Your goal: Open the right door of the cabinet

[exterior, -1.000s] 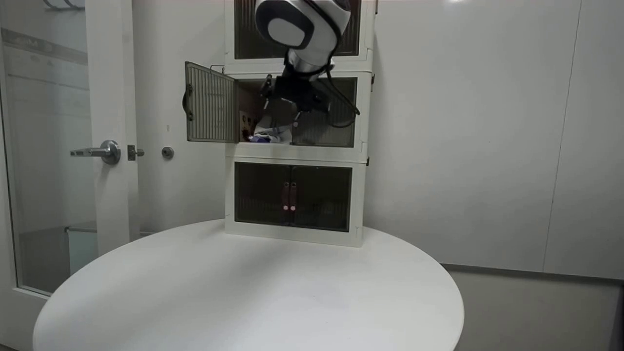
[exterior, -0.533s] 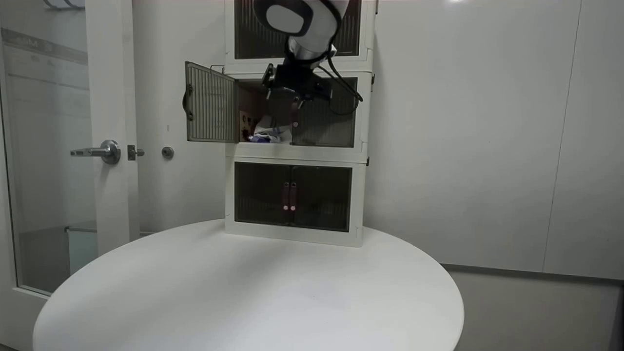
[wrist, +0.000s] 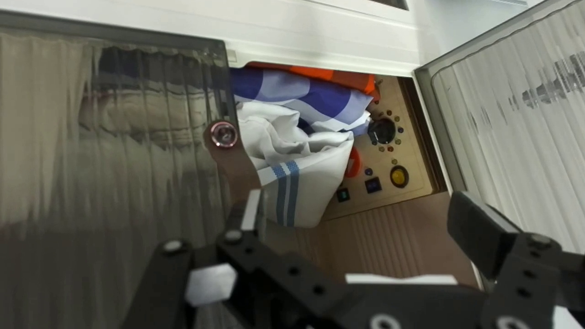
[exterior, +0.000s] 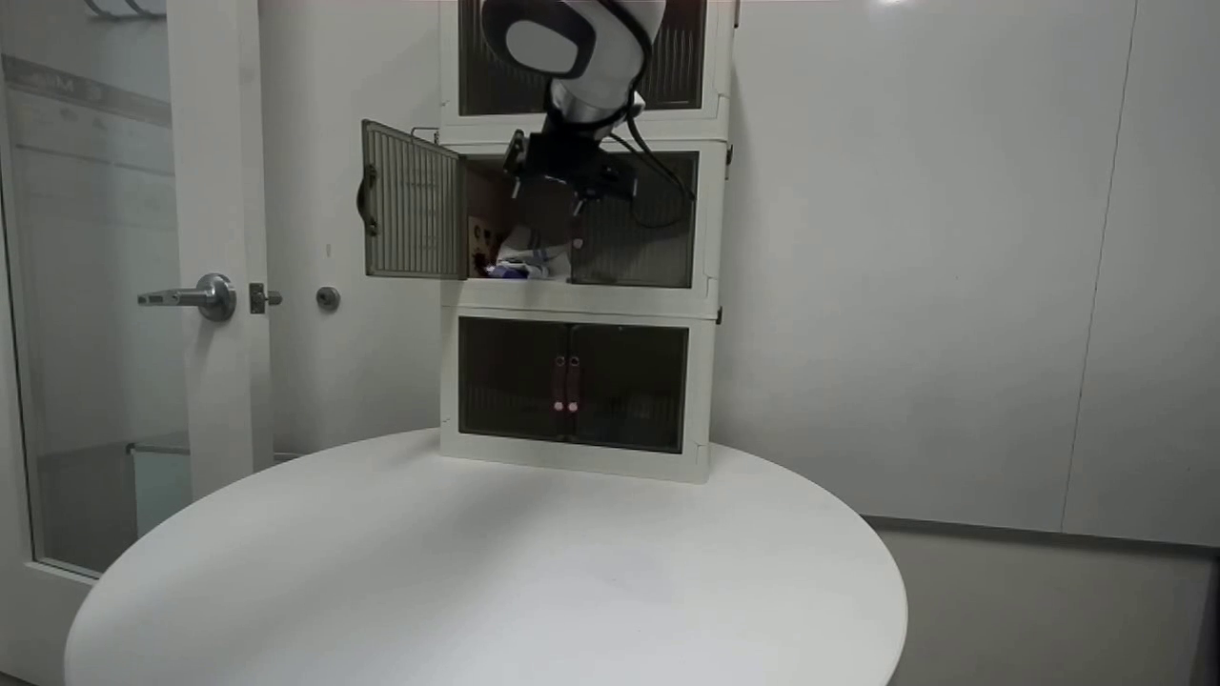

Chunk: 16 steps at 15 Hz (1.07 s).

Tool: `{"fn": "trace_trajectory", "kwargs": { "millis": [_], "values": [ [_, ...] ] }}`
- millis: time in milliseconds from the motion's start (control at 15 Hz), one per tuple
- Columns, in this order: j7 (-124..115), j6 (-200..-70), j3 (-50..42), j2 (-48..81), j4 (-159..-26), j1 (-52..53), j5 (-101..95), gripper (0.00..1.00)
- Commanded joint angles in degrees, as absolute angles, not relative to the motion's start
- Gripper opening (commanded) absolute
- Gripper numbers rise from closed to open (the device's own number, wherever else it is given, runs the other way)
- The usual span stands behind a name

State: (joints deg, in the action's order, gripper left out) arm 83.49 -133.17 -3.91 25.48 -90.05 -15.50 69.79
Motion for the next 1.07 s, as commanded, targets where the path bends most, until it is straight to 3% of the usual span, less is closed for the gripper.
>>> {"fn": "trace_trajectory", "kwargs": {
  "millis": [0,1000],
  "values": [
    [84.6,-135.6,-3.9,26.0,-89.1,-15.0,70.9,1.0],
    [85.7,-135.5,-1.4,29.9,-85.5,-14.7,71.1,1.0]
  ]
}}
